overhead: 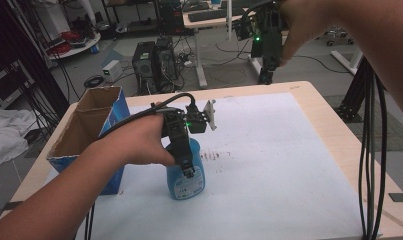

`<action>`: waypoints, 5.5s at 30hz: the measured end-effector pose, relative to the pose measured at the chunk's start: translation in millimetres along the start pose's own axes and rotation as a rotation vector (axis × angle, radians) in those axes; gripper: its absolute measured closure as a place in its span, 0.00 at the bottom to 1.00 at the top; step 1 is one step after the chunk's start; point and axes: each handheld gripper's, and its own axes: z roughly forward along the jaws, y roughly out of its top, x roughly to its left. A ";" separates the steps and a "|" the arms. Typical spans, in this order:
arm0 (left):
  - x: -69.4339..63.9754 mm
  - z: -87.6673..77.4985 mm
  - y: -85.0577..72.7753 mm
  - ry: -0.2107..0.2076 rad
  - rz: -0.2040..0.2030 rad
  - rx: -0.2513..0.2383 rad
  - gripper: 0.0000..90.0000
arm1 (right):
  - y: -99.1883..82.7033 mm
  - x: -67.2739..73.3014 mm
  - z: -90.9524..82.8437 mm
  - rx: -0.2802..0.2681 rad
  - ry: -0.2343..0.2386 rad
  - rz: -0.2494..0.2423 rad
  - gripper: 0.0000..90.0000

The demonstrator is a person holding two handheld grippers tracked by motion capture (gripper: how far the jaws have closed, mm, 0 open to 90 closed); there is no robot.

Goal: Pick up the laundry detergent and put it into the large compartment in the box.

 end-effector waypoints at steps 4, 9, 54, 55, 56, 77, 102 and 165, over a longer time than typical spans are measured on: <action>0.2 -0.7 -0.3 -0.001 0.009 -0.003 0.24 | 2.3 0.2 1.4 -0.001 -0.002 -0.008 0.01; -0.1 0.3 0.0 -0.004 0.018 0.008 0.27 | 2.3 -0.3 1.7 0.001 0.000 -0.006 0.01; -1.0 -1.0 1.6 0.012 -0.004 0.028 0.41 | -2.2 -1.6 6.3 -0.007 -0.001 0.004 0.01; -1.2 -0.9 1.6 0.013 -0.004 0.028 0.41 | -2.2 -1.5 6.2 -0.006 0.000 0.005 0.01; -1.1 -0.9 1.7 0.014 -0.004 0.028 0.41 | -2.2 -1.6 6.2 -0.007 0.000 0.004 0.01; -0.2 -2.1 0.4 0.005 0.012 0.052 0.42 | 0.2 -0.7 10.7 0.000 0.006 0.000 0.01; 0.5 -100.2 -9.6 -0.015 0.008 0.026 0.42 | 1.7 6.9 4.2 -0.015 -0.008 -0.009 0.01; 127.5 -149.0 -183.5 0.057 -0.602 0.036 0.42 | 18.9 5.1 15.8 0.017 0.012 -0.009 0.01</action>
